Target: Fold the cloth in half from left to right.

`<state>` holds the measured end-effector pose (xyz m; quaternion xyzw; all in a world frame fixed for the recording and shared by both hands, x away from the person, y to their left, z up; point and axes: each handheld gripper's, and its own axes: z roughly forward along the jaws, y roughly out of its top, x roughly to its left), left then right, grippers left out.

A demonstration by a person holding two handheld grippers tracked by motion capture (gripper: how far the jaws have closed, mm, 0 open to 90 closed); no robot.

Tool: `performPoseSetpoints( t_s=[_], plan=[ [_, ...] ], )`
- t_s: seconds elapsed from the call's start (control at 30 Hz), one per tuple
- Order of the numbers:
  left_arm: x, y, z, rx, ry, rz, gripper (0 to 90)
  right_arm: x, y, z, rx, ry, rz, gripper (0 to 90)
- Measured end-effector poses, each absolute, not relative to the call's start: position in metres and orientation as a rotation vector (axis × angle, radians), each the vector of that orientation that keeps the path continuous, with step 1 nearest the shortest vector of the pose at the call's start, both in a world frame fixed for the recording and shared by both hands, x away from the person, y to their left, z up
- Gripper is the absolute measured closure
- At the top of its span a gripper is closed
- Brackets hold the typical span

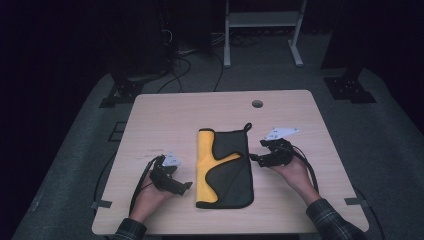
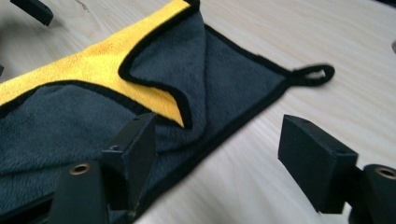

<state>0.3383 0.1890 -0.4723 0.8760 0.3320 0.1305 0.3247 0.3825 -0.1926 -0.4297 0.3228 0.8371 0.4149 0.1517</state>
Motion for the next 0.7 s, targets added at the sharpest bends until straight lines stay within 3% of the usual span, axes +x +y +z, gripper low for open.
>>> performPoseSetpoints(
  t_s=[0.7],
  plan=[
    [0.337, 0.199, -0.483, 2.228, 0.840, 0.373, 0.0, 0.407, -0.119, -0.422, 0.788, 2.498, 1.305, 40.4]
  ],
)
